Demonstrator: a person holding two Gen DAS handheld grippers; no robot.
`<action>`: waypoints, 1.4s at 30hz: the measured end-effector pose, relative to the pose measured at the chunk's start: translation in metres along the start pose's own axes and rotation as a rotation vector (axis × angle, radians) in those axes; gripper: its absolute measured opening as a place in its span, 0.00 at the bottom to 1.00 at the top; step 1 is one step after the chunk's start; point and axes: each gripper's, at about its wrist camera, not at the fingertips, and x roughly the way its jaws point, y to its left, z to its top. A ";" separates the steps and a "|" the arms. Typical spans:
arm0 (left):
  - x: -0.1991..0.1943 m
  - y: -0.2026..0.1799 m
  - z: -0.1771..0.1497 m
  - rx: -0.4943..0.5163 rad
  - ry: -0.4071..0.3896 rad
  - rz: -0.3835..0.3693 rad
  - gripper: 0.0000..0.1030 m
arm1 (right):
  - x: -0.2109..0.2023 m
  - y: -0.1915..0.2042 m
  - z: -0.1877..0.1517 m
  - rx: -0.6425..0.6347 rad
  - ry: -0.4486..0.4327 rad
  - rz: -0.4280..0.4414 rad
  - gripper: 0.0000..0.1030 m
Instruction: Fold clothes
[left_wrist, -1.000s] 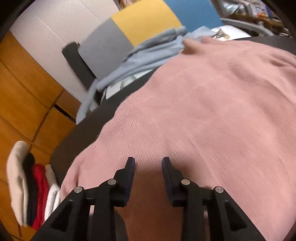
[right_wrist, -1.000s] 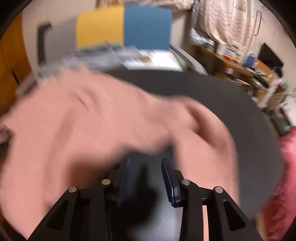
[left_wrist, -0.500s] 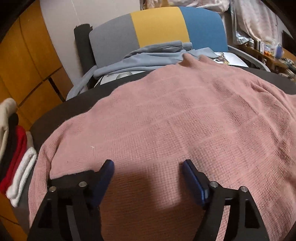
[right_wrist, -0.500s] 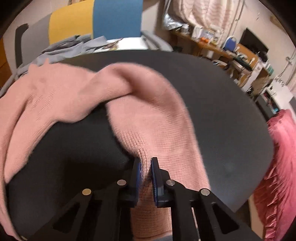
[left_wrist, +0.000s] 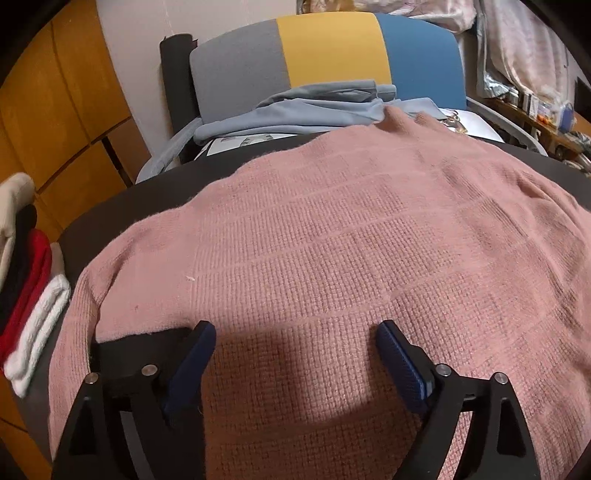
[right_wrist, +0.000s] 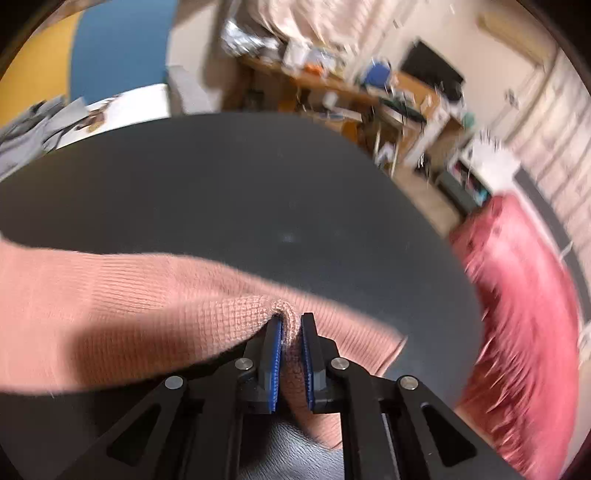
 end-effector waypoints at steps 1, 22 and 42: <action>0.001 0.003 0.000 -0.014 0.005 -0.008 0.92 | 0.007 0.001 0.000 0.009 0.031 0.013 0.15; -0.053 0.053 -0.046 -0.070 -0.010 -0.058 0.92 | -0.121 0.175 -0.140 0.125 0.034 0.898 0.30; -0.077 0.054 -0.102 -0.074 0.082 -0.268 0.40 | -0.125 0.224 -0.180 0.285 0.126 1.190 0.09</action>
